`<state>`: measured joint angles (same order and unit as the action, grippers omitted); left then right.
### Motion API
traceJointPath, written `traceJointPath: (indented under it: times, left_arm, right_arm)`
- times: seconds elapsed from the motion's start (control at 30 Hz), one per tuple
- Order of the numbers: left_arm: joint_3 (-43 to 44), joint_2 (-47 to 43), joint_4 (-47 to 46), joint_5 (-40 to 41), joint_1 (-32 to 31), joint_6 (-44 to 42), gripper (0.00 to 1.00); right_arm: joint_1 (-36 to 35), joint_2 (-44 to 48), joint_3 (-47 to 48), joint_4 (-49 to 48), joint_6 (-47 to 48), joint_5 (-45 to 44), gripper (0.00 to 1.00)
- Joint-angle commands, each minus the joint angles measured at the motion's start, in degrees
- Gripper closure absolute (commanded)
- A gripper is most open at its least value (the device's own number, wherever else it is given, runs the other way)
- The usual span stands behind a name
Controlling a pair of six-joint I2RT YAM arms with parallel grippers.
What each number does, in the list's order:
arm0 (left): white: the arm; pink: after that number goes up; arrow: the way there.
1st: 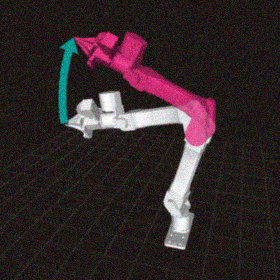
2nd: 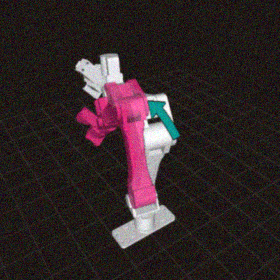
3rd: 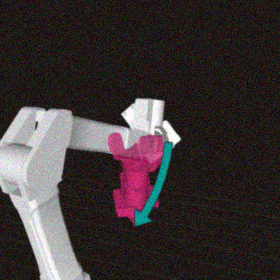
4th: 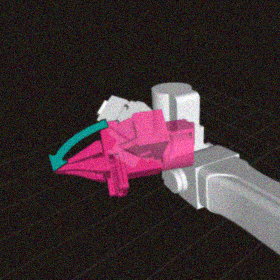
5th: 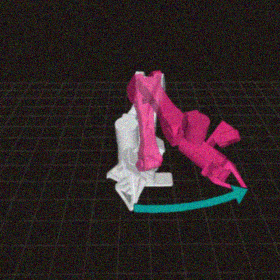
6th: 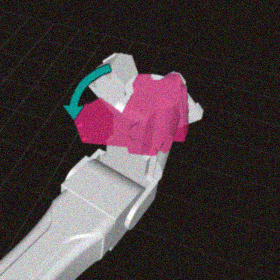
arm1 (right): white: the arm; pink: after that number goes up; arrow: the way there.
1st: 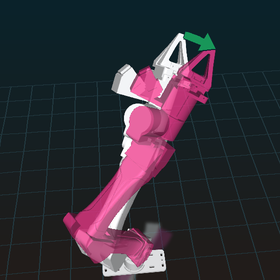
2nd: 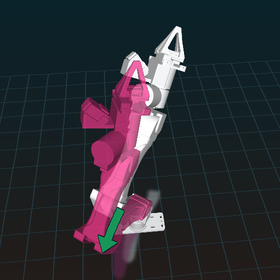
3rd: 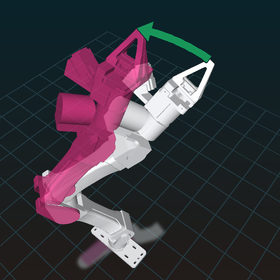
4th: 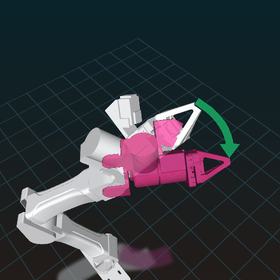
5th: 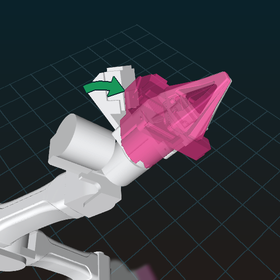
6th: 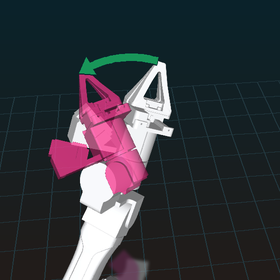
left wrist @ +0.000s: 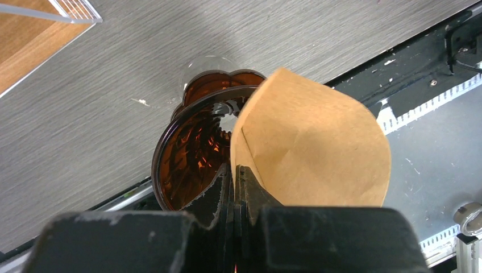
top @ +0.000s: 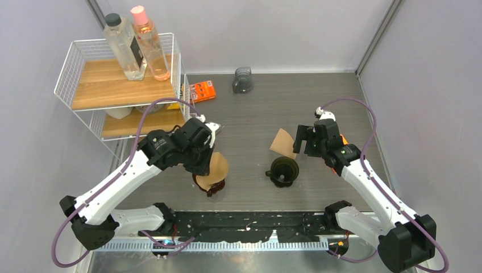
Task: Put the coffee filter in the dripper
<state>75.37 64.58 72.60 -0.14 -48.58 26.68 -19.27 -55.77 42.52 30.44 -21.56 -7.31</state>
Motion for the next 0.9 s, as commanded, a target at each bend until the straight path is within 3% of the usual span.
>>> traceJointPath:
  times: [0.0,0.2,0.43,0.87]
  left_arm:
    - [-1.3,-0.8,-2.0,-0.4,0.0,1.2,1.0]
    - [-2.0,-0.7,-2.8,1.7,0.1,1.7,0.99]
    - [-0.1,-0.9,-2.7,0.8,-0.1,2.2,0.77]
    - [2.9,-2.1,-0.8,2.9,0.0,2.5,0.57]
  right_arm:
    - [0.3,0.9,0.0,-1.7,0.3,-1.0,0.04]
    - [0.4,1.4,0.0,-1.6,0.4,-1.2,0.05]
    - [0.4,1.8,0.1,-1.7,0.5,-1.0,0.05]
    - [0.4,2.0,0.1,-1.7,0.5,-0.3,0.05]
